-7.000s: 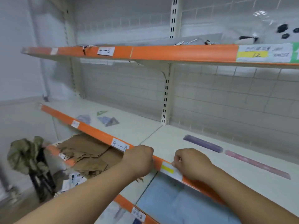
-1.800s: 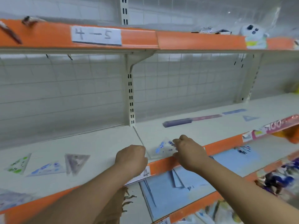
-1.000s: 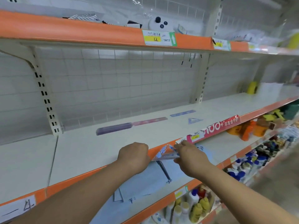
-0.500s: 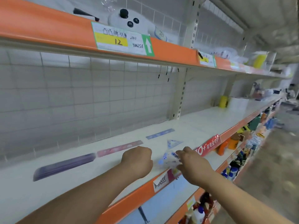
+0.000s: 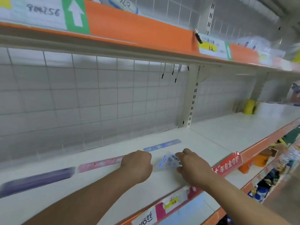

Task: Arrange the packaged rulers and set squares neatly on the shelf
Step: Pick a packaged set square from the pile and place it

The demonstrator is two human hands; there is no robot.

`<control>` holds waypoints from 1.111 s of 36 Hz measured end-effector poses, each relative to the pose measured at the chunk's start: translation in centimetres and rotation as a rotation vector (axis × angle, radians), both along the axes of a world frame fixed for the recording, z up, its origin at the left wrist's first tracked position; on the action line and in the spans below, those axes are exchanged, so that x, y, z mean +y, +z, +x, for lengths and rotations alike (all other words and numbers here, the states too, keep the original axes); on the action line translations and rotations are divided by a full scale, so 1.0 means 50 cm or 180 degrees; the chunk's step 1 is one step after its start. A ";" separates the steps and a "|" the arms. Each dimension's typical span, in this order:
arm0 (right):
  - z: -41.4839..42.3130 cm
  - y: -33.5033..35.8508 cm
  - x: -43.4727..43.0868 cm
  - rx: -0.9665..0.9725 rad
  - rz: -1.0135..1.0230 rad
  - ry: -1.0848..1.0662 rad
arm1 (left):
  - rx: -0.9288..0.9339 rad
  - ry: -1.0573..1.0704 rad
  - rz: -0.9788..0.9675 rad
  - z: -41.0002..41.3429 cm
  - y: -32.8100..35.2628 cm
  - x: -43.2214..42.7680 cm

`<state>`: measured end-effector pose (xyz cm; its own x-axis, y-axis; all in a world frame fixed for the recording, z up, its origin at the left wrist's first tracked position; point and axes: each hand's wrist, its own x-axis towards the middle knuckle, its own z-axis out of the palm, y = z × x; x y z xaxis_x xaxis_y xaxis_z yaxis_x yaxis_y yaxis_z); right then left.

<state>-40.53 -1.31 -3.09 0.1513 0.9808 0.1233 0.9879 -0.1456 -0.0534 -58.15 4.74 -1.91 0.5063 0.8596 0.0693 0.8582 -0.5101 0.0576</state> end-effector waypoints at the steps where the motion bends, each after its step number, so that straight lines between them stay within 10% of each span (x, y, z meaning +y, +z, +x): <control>1: 0.017 -0.003 0.012 -0.0013 -0.0022 0.0067 | -0.0013 0.0073 -0.0011 0.013 0.000 0.005; 40: 0.213 -0.021 0.207 0.0046 -0.1031 0.1783 | 0.0163 0.1592 0.0034 0.166 -0.006 0.011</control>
